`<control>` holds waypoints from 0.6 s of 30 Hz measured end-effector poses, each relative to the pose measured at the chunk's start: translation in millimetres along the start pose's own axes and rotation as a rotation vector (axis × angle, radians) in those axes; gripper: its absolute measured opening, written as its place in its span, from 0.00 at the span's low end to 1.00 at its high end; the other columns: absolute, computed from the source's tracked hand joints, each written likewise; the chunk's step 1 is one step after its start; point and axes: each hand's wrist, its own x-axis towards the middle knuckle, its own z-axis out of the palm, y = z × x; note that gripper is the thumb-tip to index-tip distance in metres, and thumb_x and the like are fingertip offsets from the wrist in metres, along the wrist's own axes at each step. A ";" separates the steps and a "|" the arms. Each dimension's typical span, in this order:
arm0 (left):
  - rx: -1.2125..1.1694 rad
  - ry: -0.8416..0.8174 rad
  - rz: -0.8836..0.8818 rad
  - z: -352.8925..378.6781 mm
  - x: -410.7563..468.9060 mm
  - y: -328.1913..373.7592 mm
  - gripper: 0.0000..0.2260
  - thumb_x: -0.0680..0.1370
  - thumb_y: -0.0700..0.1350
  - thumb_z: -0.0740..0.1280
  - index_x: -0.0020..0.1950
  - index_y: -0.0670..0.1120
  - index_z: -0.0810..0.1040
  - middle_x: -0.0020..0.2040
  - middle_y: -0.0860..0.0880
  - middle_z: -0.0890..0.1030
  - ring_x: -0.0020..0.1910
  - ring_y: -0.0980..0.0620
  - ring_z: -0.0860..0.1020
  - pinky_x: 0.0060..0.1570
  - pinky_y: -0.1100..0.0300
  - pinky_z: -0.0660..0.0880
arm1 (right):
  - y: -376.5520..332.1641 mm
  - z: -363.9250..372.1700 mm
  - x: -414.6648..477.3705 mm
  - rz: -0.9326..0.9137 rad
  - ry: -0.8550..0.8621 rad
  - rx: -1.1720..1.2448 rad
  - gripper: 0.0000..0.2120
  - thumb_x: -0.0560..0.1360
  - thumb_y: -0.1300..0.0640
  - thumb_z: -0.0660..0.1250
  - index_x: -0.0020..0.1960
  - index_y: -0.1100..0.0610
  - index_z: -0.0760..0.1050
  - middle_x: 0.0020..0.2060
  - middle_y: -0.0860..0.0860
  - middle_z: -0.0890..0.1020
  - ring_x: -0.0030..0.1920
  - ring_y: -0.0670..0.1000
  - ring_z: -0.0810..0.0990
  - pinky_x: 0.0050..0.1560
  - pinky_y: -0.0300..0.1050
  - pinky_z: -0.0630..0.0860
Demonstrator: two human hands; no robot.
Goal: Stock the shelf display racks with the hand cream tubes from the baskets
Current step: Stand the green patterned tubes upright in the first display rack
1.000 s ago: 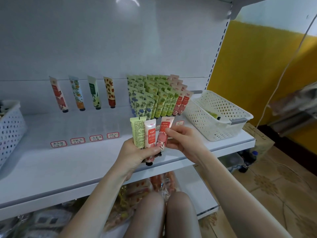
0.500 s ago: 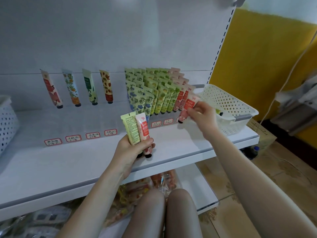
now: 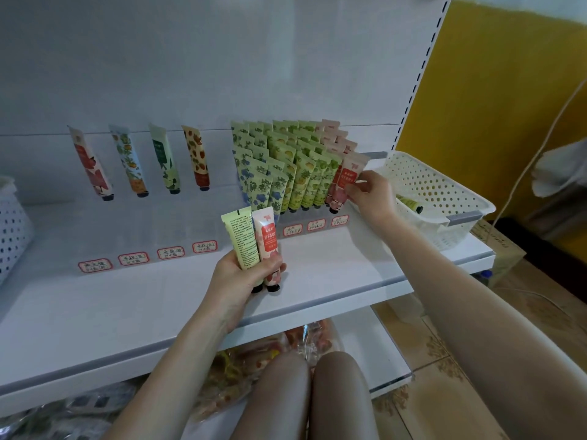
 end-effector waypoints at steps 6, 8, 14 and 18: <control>0.004 -0.013 0.002 2.3 2.0 -0.9 0.07 0.72 0.36 0.70 0.48 0.44 0.78 0.38 0.49 0.84 0.38 0.53 0.83 0.42 0.59 0.79 | -1.0 -0.4 1.5 -0.021 -0.022 -0.051 0.10 0.75 0.64 0.65 0.56 0.63 0.76 0.49 0.57 0.82 0.47 0.54 0.80 0.50 0.52 0.77; 0.003 -0.019 0.000 3.2 1.6 -1.4 0.08 0.72 0.36 0.70 0.48 0.44 0.78 0.39 0.48 0.84 0.38 0.52 0.83 0.41 0.59 0.79 | -1.4 -0.6 1.8 -0.031 -0.033 -0.066 0.10 0.75 0.64 0.64 0.55 0.63 0.76 0.49 0.57 0.82 0.48 0.55 0.80 0.50 0.51 0.77; 0.003 -0.016 -0.003 3.5 1.7 -0.8 0.07 0.72 0.36 0.70 0.48 0.45 0.78 0.39 0.48 0.83 0.38 0.53 0.83 0.39 0.61 0.79 | -1.5 0.4 2.6 -0.048 -0.041 -0.086 0.09 0.75 0.64 0.64 0.55 0.63 0.77 0.49 0.57 0.82 0.49 0.56 0.80 0.50 0.53 0.77; 0.002 -0.015 -0.003 3.6 1.8 -0.2 0.08 0.72 0.36 0.70 0.48 0.45 0.78 0.40 0.48 0.84 0.37 0.53 0.83 0.41 0.59 0.78 | -0.9 1.2 2.6 -0.077 -0.035 -0.112 0.10 0.76 0.64 0.63 0.55 0.63 0.76 0.51 0.57 0.82 0.50 0.56 0.80 0.49 0.48 0.75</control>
